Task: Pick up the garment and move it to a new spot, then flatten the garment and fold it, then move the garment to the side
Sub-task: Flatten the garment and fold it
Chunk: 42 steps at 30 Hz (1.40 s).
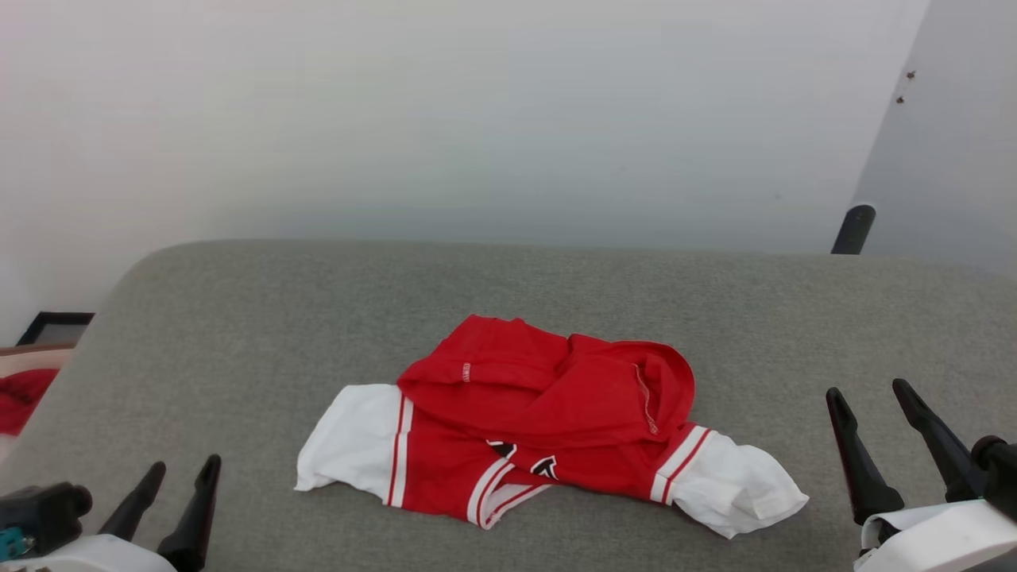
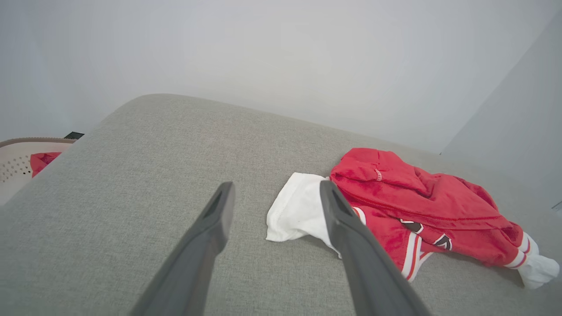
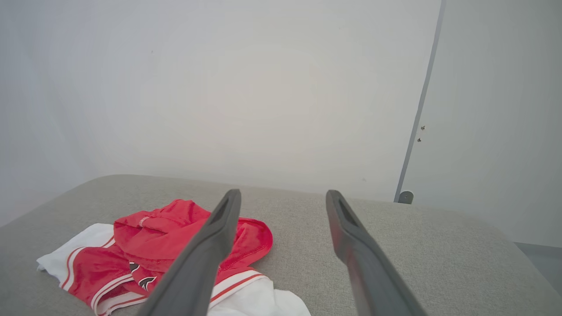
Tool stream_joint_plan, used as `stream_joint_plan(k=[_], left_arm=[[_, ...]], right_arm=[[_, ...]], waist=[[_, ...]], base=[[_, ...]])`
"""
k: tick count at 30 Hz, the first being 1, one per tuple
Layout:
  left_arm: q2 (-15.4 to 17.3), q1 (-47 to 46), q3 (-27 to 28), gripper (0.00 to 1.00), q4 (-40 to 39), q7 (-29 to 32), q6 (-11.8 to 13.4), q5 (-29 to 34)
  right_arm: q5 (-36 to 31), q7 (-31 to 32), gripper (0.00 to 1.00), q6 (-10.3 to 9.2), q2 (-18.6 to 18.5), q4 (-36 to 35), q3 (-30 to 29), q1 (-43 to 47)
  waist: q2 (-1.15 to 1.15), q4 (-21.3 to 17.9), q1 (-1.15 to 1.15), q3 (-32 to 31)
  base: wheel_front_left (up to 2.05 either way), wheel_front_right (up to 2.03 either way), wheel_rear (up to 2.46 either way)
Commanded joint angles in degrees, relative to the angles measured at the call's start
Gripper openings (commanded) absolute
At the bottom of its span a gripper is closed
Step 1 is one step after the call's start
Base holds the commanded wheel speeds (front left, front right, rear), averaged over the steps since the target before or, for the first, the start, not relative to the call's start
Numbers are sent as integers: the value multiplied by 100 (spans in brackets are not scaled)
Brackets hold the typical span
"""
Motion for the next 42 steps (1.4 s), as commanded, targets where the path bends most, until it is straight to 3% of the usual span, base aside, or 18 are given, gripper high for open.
stream_joint_plan(k=[1,7,13,20,31,42], left_arm=[[14,55,3,100,-38,41,38,-36],[103,-164,-43,100,-43,370,38,-158],[192,-759,-191,100,148,1106,9,-372],[211,-1128,-248,100,345,1264,-79,-365],[76,-1258,-324,100,392,940,-231,-213],[-331,-1362,-344,100,335,-168,-407,231]], right_arm=[[44,-29,100,-2,1,-28,-31,74],[54,0,100,-2,-35,-89,-57,49],[53,42,100,-2,-62,-111,48,-88],[156,238,100,-2,-290,46,409,-148],[493,1192,100,-2,-753,675,1017,-281],[617,2222,100,-2,-859,1333,997,-734]], waist=[[0,51,0,2],[0,67,0,98],[0,-61,0,322],[0,-235,0,443],[0,34,0,578],[0,738,0,1050]], base=[[0,0,0],[0,0,0],[0,0,0],[0,0,0],[0,0,0],[0,0,0]])
